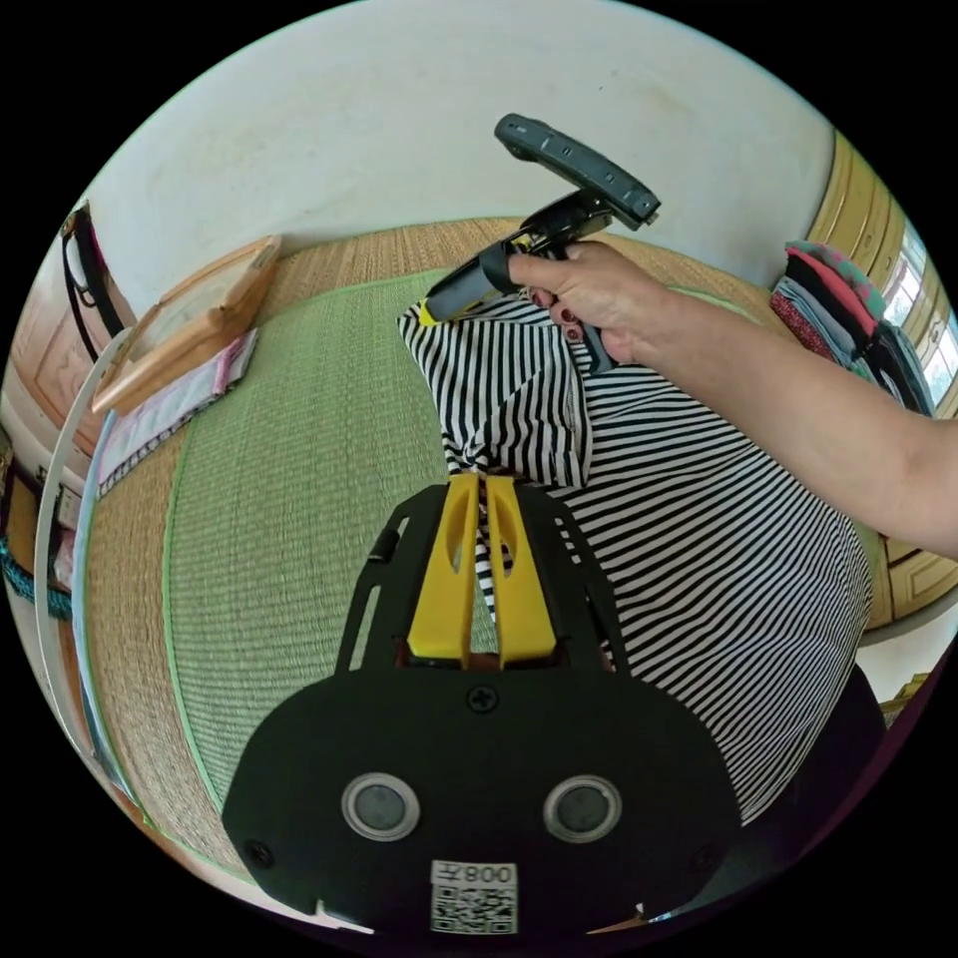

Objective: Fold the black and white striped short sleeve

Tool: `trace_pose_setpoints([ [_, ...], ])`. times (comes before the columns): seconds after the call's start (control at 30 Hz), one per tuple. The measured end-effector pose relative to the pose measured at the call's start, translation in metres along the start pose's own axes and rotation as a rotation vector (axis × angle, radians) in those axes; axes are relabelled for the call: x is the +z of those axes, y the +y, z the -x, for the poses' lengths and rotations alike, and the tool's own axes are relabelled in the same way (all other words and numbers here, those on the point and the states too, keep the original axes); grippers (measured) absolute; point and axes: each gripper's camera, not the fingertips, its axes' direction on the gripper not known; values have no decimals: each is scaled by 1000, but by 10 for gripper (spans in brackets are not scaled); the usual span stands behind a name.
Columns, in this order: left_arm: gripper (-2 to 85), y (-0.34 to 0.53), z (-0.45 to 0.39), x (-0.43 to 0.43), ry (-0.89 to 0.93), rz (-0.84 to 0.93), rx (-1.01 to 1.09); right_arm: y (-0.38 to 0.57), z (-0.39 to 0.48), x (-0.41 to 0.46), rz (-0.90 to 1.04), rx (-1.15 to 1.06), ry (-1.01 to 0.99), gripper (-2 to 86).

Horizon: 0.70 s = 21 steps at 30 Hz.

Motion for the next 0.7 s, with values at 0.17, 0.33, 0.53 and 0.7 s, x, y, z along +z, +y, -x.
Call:
trace_pose_setpoints([
  [0.17,16,-2,-11,-4,-112,61,89,-3,-6,0,-16,18,-23,4],
  [0.33,26,-7,-4,-11,-90,40,62,0,-18,1,13,28,-64,7],
  [0.53,57,-23,-10,-25,21,-47,77,24,-34,-27,-45,30,-103,23],
  [0.7,52,-47,-19,-4,57,-18,124,59,-53,-45,-75,53,-143,27],
])
